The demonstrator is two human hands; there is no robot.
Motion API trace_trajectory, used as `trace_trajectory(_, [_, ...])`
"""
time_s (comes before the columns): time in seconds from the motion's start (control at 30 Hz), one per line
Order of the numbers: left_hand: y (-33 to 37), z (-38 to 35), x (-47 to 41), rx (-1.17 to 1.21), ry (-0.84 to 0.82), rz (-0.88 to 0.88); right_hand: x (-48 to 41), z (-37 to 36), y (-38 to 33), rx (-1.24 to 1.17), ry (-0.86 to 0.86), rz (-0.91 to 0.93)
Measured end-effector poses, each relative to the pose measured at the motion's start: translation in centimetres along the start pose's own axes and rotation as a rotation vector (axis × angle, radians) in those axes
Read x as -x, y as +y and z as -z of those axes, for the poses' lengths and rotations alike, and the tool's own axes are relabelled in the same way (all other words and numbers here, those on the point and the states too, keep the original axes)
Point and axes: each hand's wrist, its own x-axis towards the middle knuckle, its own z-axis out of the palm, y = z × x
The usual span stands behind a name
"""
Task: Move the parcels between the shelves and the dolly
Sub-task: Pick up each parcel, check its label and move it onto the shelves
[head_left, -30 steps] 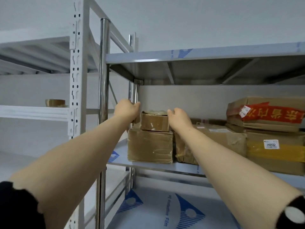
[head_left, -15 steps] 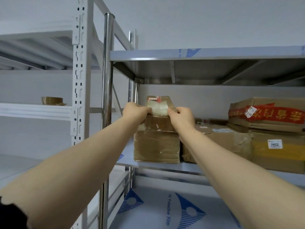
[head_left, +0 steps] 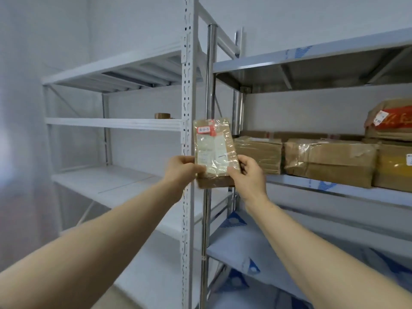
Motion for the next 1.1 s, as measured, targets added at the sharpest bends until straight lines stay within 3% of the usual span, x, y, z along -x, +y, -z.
trace_trajectory(0.47, [-13.7,18.2,16.5,-0.082,0.354,0.342,20.2,-13.9,5.6,-0.176,-0.479,-0.482])
trace_trajectory(0.63, [-17.3,23.9,19.8,-0.042,0.460,0.435,25.1,-19.5,7.1,-0.228,-0.574,-0.663])
trace_trajectory(1.1, [-25.0,41.0,24.3,0.077,0.621,0.774,33.3,-33.9,9.1,-0.143,-0.806,-0.871])
